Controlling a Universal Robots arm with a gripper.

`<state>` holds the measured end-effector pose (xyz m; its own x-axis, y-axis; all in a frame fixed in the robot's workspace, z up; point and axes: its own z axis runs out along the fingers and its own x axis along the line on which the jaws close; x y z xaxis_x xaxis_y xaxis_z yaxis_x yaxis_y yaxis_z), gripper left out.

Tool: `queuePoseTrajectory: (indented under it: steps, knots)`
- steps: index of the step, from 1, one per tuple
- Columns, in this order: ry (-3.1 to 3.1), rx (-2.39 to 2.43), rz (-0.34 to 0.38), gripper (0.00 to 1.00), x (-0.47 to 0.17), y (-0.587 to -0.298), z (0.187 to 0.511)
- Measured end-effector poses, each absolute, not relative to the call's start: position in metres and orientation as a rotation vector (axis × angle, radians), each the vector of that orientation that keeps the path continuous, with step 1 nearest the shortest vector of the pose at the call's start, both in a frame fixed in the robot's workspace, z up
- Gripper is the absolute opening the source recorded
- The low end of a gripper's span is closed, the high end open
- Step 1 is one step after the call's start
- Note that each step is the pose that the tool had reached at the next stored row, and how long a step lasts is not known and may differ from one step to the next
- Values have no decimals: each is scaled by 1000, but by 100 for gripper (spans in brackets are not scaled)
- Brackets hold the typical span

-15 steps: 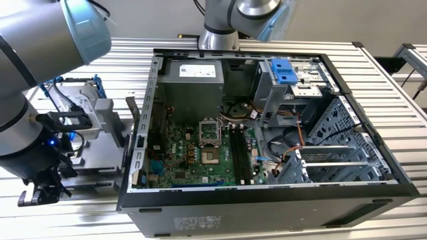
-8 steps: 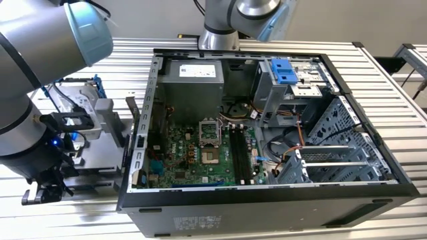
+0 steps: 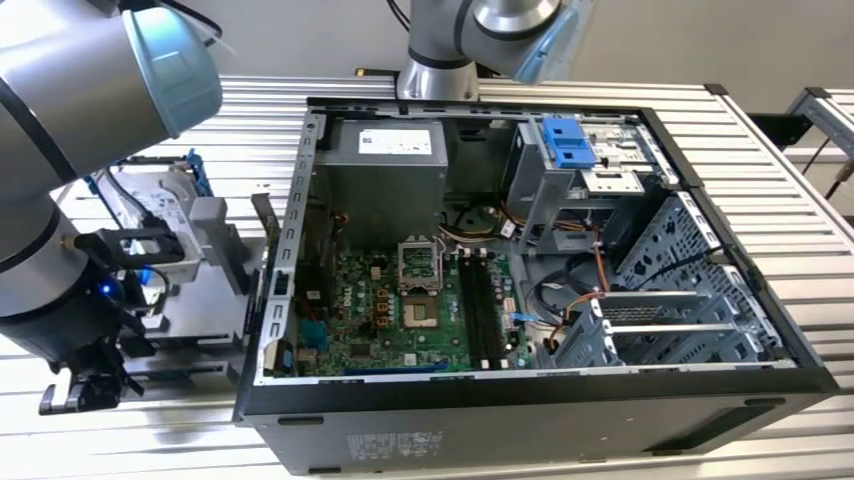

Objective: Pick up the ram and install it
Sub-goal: 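Pick up the ram and move it above insertion slot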

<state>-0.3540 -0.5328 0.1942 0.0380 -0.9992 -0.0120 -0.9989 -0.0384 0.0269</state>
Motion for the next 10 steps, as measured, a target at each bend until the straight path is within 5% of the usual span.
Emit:
queuePoseTrajectory:
  steps: [10]
  knots:
    - [-2163, 2263, -43, 100, -354, -533, 193]
